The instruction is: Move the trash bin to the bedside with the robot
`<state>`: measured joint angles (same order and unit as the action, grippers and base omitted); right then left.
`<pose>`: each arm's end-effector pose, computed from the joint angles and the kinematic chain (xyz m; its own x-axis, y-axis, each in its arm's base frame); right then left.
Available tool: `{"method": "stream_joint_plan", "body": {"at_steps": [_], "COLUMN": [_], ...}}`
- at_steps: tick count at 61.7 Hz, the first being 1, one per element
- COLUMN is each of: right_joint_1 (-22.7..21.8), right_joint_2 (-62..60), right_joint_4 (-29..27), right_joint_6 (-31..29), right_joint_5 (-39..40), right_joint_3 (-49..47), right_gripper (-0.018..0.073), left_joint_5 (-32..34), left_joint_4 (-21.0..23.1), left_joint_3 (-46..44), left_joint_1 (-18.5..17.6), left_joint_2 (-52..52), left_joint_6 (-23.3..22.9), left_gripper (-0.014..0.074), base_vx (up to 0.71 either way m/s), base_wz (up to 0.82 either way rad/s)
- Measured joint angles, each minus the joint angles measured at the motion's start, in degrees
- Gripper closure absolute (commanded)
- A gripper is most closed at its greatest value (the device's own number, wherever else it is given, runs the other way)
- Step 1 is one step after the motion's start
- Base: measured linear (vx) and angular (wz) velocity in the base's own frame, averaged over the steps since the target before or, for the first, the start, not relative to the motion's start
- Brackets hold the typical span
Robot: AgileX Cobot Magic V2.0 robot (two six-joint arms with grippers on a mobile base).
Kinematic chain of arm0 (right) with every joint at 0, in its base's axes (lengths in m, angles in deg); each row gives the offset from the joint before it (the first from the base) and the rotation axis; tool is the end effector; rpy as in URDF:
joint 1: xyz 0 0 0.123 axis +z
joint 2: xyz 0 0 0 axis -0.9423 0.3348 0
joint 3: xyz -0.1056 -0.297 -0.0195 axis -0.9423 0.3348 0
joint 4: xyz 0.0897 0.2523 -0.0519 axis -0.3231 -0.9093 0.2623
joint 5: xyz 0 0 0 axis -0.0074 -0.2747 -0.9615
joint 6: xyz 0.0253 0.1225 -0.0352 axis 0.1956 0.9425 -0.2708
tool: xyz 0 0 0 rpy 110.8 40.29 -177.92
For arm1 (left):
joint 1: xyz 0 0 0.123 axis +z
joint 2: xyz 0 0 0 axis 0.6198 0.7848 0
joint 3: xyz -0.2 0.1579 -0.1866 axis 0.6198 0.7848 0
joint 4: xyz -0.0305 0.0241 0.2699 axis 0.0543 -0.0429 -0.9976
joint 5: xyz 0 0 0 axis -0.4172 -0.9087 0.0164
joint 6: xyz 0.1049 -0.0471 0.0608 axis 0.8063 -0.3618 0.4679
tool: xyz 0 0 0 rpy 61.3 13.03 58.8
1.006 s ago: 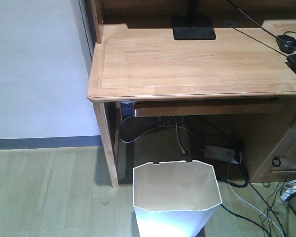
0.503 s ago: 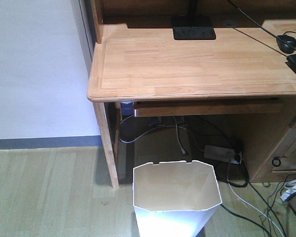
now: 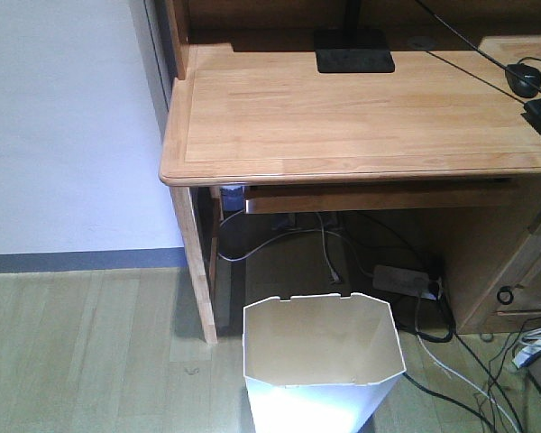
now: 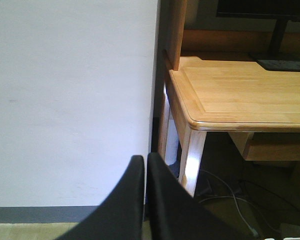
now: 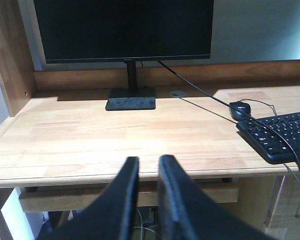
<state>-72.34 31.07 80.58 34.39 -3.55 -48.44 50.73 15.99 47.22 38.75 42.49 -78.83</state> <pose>0.1193 -0.0020 0.2791 -0.1553 -0.0048 -0.9879 0.0165 0.9998 -0.0075 0.0834 -0.0008 0.1730 -0.1896 -0.0849 -0.9782 -0.0132 0.9964 -0.0839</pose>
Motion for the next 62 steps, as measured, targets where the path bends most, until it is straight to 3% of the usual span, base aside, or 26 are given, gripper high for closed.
{"method": "stream_joint_plan", "body": {"at_steps": [12, 20, 33, 43, 62], "right_joint_1": [0.0, 0.0, 0.0, 0.0, 1.74], "right_joint_2": [0.0, 0.0, 0.0, 0.5, 12.86], "right_joint_4": [0.0, 0.0, -0.14, -3.49, -4.29], "right_joint_6": [0.0, -0.05, 0.01, 0.85, -5.52], "right_joint_5": [0.0, 0.0, 0.0, -0.11, -9.16], "right_joint_3": [0.0, 0.0, 0.0, -0.12, -7.86], "right_gripper": [0.0092, 0.0019, 0.0013, 0.0013, 0.0013], "left_joint_5": [0.0, 0.0, 0.0, 0.0, 0.0], "left_joint_4": [0.0, 0.0, 0.0, 0.0, 0.0], "left_joint_3": [0.0, 0.0, 0.0, 0.0, 0.0], "left_joint_1": [0.0, 0.0, 0.0, 0.0, 0.0], "left_joint_2": [0.0, 0.0, 0.0, 0.0, 0.0], "left_joint_6": [0.0, 0.0, 0.0, 0.0, 0.0], "left_gripper": [0.0602, 0.0602, 0.0602, 0.0602, 0.0602], "base_vx": [0.0, 0.0, 0.0, 0.0, 0.0], "base_wz": [0.0, 0.0, 0.0, 0.0, 0.0]}}
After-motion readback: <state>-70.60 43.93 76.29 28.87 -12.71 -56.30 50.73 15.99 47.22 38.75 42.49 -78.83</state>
